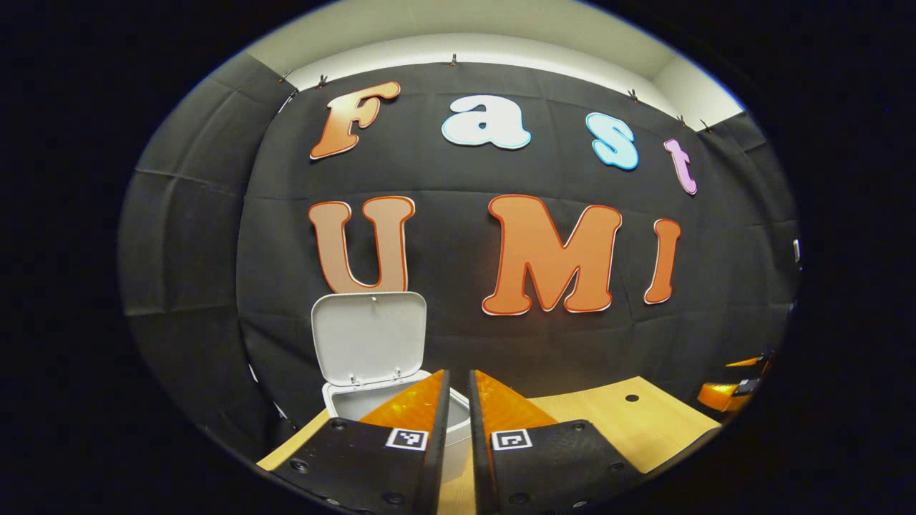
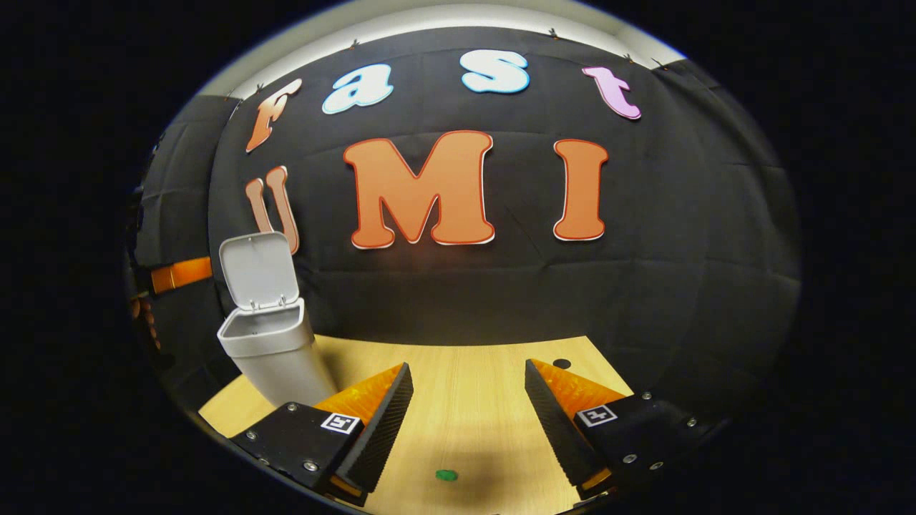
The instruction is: Press the lid of the desktop garbage bin to open it, pick up the crumpled paper on the desktop and throw it into the bin, then pick up the pop can on the desktop and drop it into the bin, and finally close the garbage bin lid.
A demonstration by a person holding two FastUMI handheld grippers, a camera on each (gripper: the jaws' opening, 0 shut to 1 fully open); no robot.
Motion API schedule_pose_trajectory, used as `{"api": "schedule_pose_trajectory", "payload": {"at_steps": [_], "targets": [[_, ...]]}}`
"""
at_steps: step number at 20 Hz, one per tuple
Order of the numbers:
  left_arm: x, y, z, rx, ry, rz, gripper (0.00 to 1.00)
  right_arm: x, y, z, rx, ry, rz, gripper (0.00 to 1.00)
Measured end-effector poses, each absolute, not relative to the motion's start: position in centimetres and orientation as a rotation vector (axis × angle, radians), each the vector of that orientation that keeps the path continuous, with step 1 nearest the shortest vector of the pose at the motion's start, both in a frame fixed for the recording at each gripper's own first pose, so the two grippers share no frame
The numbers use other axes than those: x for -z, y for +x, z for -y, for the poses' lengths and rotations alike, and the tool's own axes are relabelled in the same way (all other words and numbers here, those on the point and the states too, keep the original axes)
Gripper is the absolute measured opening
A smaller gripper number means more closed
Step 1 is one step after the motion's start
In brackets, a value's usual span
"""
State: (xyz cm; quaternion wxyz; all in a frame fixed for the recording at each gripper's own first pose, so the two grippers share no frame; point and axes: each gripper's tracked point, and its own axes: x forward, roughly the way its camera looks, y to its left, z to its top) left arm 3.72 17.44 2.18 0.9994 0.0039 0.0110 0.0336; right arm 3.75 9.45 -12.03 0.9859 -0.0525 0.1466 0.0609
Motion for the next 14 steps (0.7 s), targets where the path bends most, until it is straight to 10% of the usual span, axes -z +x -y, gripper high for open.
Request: {"api": "schedule_pose_trajectory", "payload": {"at_steps": [8,14], "targets": [[-0.1,4.5,-17.9,-0.068,-0.022,-0.03,0.96,17.8,3.1,-11.5,-0.223,-0.177,-0.456,0.94],[2.8,5.0,-18.9,-0.074,-0.005,-0.077,0.97,25.6,2.8,-11.4,-0.243,-0.142,-0.648,0.94]]}}
